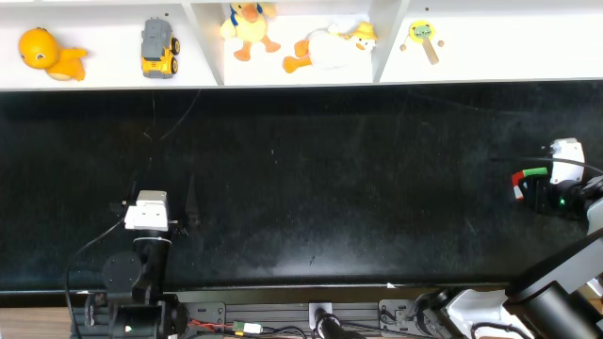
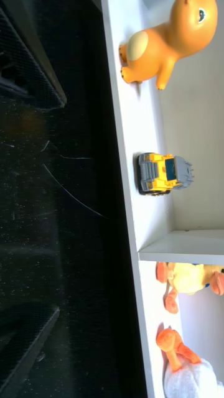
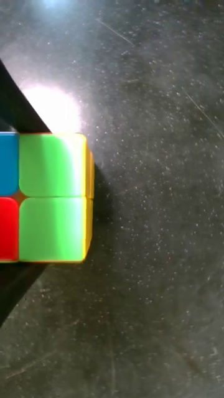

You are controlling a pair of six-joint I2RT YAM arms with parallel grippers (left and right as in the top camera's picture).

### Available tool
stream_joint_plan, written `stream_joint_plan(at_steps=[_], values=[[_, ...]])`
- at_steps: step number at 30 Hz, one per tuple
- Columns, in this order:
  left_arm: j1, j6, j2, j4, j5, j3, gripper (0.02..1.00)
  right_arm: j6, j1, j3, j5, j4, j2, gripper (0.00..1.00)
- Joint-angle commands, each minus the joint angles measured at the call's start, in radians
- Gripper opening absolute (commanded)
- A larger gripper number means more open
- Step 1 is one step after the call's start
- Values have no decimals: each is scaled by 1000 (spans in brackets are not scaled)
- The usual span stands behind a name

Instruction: Store Toys

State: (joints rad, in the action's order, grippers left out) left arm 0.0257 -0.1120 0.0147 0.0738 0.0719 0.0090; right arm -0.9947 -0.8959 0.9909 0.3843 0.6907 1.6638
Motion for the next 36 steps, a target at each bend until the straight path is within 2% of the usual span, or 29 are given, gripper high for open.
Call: stream_joint_plan(at_steps=[1,7,19,27,36], values=[[-3,-15,-13,3,13,-1,998,35,11,-5,4,13,2,566],[-3,-15,-13,3,14,-1,998,116,69,-5,-17,17,-62,507],[-3,-15,-13,3,13,-1,998,250,203,66,-45,3,-226,496],[-3,-15,-13,3,13,-1,998,325,276,202,-45,-98,-174,518],[-3,-15,-13,3,14,-1,998,424,355,416,-45,-91,23,511]])
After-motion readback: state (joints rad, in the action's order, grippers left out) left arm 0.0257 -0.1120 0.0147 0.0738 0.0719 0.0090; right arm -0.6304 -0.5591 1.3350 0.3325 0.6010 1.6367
